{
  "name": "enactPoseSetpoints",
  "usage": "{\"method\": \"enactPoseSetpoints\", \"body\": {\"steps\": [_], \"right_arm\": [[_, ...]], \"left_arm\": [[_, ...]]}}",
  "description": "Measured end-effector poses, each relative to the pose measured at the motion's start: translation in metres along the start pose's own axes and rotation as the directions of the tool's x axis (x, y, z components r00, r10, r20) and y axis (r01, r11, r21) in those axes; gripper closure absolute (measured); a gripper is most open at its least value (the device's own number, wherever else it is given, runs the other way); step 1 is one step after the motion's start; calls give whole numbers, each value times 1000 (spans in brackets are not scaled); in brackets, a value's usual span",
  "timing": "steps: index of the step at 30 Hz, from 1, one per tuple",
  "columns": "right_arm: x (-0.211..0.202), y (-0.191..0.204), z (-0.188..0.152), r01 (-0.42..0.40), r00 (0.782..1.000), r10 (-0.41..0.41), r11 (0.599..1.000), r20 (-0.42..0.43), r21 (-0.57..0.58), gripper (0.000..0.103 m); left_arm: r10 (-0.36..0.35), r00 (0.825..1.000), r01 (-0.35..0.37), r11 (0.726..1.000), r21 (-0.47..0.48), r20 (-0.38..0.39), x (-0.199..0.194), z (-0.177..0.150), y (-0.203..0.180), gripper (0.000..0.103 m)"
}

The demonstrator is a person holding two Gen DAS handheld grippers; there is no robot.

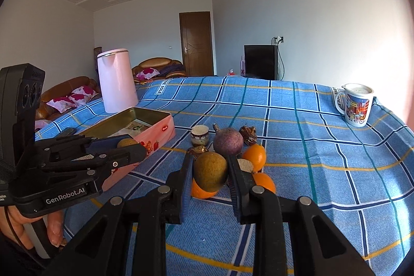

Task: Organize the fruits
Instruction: 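Carry both small brown fruits into the pink tin and open both tools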

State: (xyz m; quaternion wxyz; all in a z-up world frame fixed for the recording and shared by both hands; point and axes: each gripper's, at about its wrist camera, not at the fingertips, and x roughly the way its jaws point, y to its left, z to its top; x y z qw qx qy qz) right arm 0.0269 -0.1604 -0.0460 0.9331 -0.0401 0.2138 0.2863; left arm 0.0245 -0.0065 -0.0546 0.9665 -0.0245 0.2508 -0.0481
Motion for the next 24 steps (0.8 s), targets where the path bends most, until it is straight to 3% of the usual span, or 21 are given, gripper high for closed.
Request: {"method": "enactPoseSetpoints", "body": {"steps": [24], "right_arm": [[44,67,44,-134,991,132,983,-22,-124,76]], "left_arm": [[140,990,-136,985,-107,30,-16,-4,73,74]]}}
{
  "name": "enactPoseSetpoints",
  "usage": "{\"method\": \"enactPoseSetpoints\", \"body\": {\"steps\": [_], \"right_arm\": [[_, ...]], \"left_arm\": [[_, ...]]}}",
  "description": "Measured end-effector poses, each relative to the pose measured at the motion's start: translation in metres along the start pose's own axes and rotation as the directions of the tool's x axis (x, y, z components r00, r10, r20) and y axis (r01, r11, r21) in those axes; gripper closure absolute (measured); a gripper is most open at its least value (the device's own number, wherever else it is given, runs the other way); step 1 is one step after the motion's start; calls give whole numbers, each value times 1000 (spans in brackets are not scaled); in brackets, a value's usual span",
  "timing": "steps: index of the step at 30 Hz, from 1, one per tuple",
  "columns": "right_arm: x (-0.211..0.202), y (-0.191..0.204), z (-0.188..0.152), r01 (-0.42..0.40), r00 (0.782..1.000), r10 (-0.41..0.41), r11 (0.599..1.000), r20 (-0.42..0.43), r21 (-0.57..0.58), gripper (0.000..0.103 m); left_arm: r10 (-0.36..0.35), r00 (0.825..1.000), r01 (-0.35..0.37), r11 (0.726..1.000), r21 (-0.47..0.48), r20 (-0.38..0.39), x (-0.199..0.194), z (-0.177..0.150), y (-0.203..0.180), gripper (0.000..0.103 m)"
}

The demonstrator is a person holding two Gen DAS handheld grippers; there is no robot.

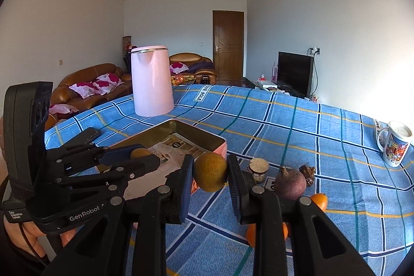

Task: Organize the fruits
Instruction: 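Carry both small brown fruits into the pink tin and open both tools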

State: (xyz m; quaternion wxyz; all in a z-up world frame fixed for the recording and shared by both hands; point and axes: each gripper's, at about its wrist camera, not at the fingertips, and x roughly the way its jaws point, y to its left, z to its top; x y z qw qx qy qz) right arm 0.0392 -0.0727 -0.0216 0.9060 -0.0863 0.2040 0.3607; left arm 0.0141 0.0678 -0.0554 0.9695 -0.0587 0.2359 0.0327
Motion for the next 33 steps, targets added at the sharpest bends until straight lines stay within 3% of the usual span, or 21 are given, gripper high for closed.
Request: {"method": "enactPoseSetpoints", "body": {"steps": [19,33], "right_arm": [[55,37,12,-84,994,82,996,-73,-31,75],[85,55,1,-124,980,117,991,-159,-39,75]], "left_arm": [[110,993,-112,993,-40,-42,11,-8,45,74],[141,987,-144,989,-44,-72,15,-10,58,74]]}}
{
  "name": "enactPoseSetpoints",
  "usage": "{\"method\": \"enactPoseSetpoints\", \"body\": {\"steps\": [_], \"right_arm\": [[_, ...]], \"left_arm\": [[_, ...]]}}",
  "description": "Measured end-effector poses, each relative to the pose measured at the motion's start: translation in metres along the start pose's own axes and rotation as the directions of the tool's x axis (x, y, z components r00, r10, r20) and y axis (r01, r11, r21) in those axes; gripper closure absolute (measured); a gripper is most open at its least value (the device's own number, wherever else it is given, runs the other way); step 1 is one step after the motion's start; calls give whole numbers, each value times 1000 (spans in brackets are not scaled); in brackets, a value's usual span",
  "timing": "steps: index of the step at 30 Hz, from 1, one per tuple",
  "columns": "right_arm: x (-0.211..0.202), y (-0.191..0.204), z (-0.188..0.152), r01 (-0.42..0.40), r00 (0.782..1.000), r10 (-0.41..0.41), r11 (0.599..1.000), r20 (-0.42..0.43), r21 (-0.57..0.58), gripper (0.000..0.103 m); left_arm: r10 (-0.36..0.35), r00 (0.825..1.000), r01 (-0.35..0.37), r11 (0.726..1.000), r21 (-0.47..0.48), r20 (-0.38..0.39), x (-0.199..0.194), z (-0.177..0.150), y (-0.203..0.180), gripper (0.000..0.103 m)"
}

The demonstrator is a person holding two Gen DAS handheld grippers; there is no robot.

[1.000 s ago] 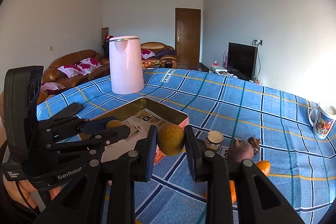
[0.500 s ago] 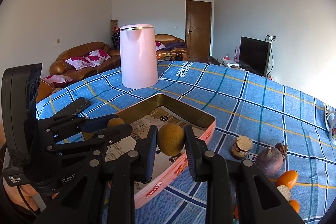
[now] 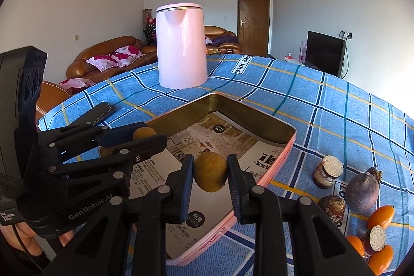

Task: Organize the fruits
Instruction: 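Carry both small brown fruits into the pink tin and open both tools, then grasp an orange with the left tool while the right tool grasps another orange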

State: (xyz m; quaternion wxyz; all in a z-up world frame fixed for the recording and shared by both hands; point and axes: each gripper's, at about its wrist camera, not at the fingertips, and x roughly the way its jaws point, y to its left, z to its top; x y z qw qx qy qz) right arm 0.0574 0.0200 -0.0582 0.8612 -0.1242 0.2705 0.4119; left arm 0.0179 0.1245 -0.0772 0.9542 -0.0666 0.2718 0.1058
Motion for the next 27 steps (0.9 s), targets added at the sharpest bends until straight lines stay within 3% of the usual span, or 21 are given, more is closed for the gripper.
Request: {"method": "enactPoseSetpoints", "body": {"steps": [13,17,18,23,27], "right_arm": [[17,7,-1,-22,995,19,999,-99,-29,75],[19,7,-2,-29,994,27,999,-108,-17,61],[18,7,-2,-30,994,29,999,-105,-15,60],[-8,-2,-8,-31,998,31,999,-49,11,56],[-52,-28,-22,48,998,-50,998,27,51,42]], "left_arm": [[28,999,-28,1000,1,-35,7,-3,5,73],[34,999,-34,999,-2,-27,3,-2,6,71],[35,999,-35,999,-6,-25,2,-2,6,69],[22,999,-22,1000,-3,49,-20,4,-3,35],[-44,995,41,999,27,91,-35,11,-27,33]]}}
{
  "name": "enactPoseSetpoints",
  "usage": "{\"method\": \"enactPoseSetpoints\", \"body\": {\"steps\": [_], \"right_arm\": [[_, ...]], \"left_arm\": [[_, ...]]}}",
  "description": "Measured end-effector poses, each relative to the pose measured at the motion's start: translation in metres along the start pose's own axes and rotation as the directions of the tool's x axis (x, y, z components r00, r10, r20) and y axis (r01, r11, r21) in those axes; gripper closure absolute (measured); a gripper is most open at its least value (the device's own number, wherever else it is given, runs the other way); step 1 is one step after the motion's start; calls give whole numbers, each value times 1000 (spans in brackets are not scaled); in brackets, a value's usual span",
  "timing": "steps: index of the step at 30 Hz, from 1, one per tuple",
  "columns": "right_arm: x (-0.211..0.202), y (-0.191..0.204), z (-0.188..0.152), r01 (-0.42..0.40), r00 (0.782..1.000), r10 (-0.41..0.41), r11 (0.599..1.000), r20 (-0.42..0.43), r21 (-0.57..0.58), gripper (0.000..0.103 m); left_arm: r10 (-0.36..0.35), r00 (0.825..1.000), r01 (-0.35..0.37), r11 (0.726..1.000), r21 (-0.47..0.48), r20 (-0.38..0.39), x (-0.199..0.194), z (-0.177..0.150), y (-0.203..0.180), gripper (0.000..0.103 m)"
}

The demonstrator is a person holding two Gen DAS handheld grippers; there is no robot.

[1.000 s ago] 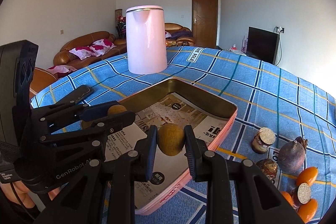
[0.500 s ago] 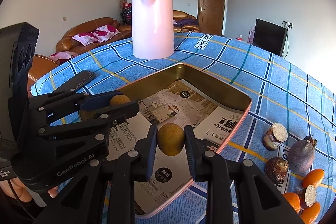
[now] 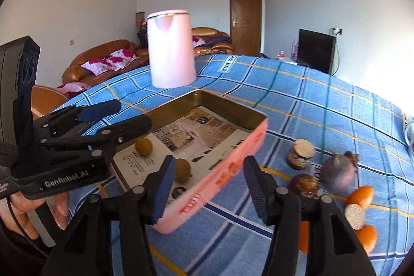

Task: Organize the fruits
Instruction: 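Grasp an orange with the left tool while the right tool grasps another orange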

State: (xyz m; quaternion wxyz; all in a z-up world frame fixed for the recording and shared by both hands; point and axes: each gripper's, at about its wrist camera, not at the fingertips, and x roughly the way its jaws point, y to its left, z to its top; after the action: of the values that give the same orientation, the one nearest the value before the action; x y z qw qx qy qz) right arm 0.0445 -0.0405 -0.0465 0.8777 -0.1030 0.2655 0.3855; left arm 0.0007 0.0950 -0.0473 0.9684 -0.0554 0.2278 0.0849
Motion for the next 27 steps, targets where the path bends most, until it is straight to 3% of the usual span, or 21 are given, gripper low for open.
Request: {"method": "enactPoseSetpoints", "body": {"steps": [5,12,16,22,27], "right_arm": [[-47,-54,-27,139,988,-144,986,53,91,39],[-62,-118,-58,260,965,-262,941,-21,217,39],[-55,-134,-64,265,964,-259,934,-57,242,39],[-44,-137,-67,243,967,-214,938,-141,247,40],[-31,-144,-72,228,962,-174,936,-209,268,51]], "left_arm": [[-90,996,91,994,61,-13,3,2,-43,30],[-218,968,233,965,124,-121,28,-4,-103,30],[-278,942,304,943,132,-186,42,-7,-127,30],[-277,925,324,933,158,-262,66,-13,-149,30],[-266,911,330,928,171,-314,81,-18,-160,29]]}}
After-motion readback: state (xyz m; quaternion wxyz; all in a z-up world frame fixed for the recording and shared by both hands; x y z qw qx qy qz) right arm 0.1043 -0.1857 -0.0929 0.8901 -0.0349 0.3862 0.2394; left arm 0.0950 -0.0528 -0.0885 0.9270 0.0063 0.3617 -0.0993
